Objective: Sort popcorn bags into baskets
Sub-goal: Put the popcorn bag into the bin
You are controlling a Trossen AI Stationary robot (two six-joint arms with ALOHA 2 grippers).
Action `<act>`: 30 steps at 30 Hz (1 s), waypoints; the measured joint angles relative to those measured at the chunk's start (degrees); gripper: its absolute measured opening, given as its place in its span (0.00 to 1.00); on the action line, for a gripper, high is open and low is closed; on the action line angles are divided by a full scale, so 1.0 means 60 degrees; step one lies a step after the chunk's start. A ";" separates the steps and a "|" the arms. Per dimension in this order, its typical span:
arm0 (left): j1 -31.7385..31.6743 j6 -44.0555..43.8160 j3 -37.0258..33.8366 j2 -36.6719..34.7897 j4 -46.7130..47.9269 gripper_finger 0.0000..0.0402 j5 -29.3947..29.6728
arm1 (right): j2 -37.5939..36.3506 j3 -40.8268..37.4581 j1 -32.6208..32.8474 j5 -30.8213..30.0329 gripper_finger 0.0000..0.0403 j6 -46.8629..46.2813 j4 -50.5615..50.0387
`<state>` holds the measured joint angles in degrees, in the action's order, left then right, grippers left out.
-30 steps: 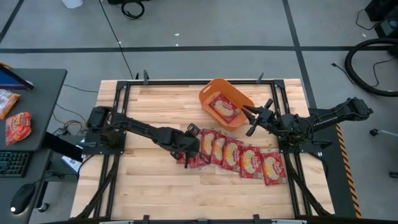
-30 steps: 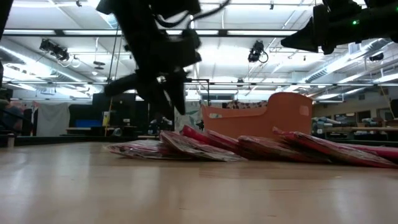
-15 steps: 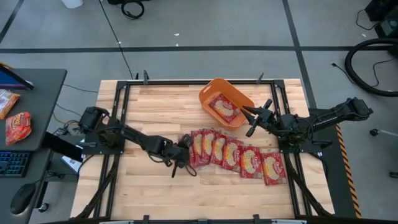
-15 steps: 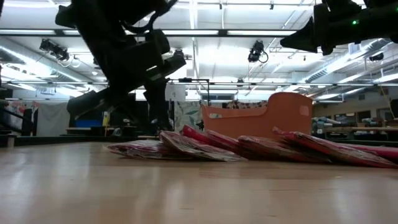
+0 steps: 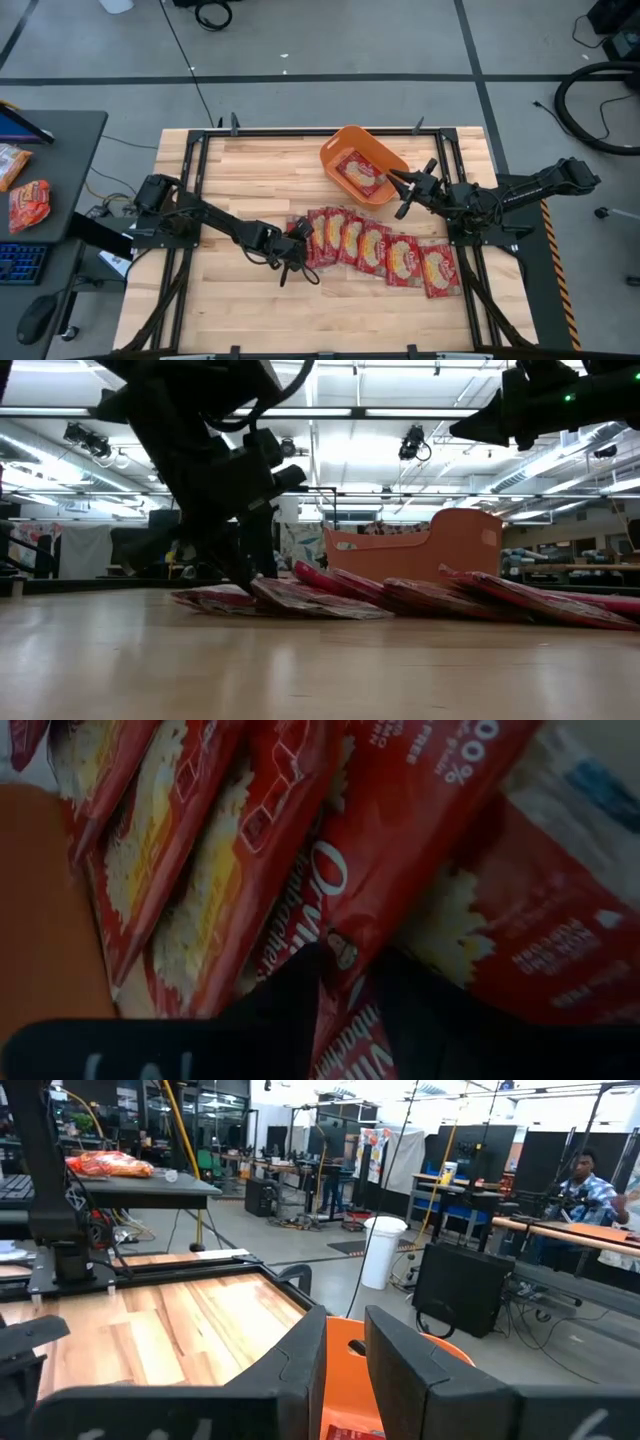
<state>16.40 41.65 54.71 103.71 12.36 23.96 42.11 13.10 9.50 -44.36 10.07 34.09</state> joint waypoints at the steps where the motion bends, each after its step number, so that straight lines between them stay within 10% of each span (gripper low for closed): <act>1: 0.0000 0.0000 0.0006 0.0047 -0.0048 0.24 0.0031 | 0.0000 0.0000 0.0000 0.0014 0.19 0.0004 0.0006; 9: -0.0018 -0.0385 0.0006 -0.0102 -0.0123 0.03 -0.0013 | 0.0000 0.0000 0.0000 0.0088 0.19 0.0020 0.0011; 22: -0.0415 -0.0901 0.2117 -0.1841 0.3737 0.01 0.0243 | 0.0000 0.0004 0.0000 0.0088 0.19 0.0022 -0.0011; 30: -0.1358 -0.1296 0.2432 -0.2342 0.2386 0.01 0.1698 | 0.0000 0.0004 0.0000 0.0095 0.19 0.0013 0.0018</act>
<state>8.26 33.88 69.30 89.66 26.67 34.15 42.11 13.13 9.50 -43.79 10.14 34.20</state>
